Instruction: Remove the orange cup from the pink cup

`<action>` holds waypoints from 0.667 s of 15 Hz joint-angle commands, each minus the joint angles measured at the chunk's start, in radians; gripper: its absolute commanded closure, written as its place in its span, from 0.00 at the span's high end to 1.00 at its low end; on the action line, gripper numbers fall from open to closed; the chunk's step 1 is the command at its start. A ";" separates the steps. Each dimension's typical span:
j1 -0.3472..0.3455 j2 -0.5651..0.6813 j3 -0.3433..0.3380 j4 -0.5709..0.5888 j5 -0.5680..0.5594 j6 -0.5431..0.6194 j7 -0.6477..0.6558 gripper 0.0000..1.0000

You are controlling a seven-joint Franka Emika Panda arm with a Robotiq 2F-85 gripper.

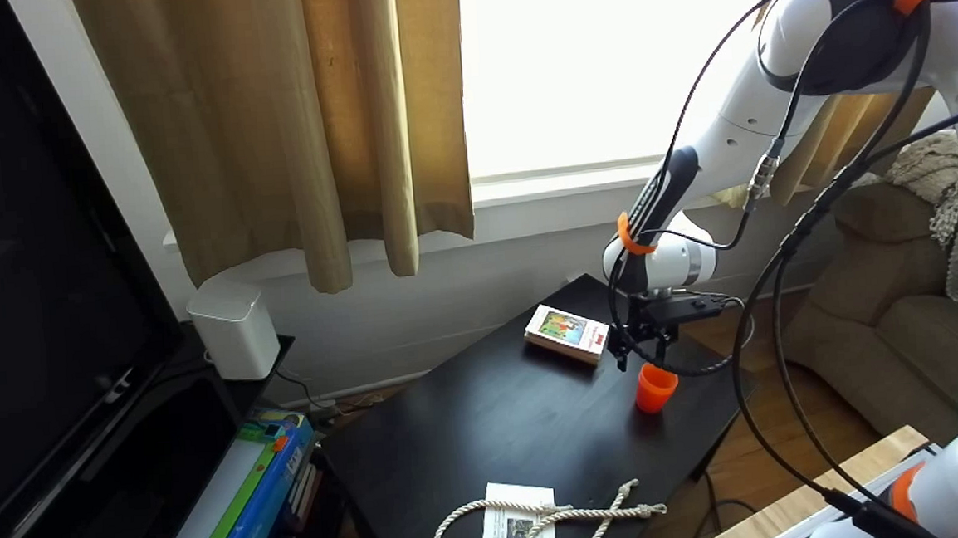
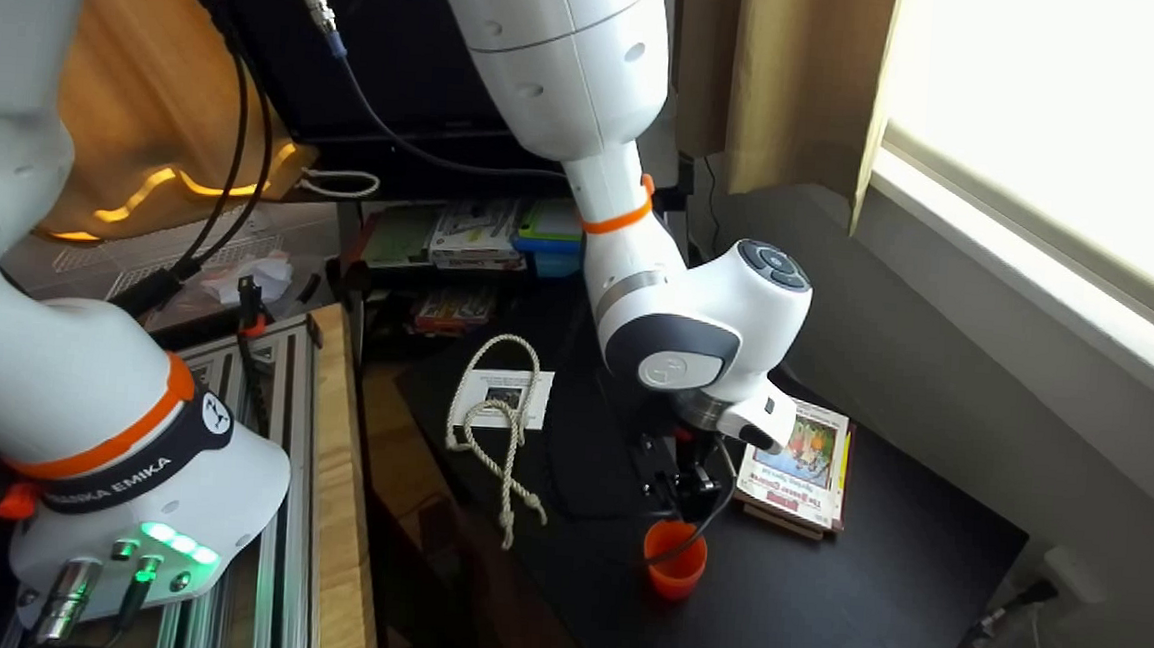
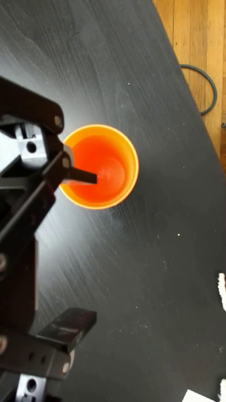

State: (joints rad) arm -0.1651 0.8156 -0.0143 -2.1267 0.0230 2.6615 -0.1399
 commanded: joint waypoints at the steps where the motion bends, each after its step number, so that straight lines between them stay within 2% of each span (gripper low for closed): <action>1: -0.017 0.061 0.011 0.065 0.006 -0.036 -0.008 1.00; 10: -0.009 0.134 0.002 0.145 0.000 -0.085 -0.002 1.00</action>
State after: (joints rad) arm -0.1665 0.9152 -0.0145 -2.0212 0.0230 2.6116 -0.1399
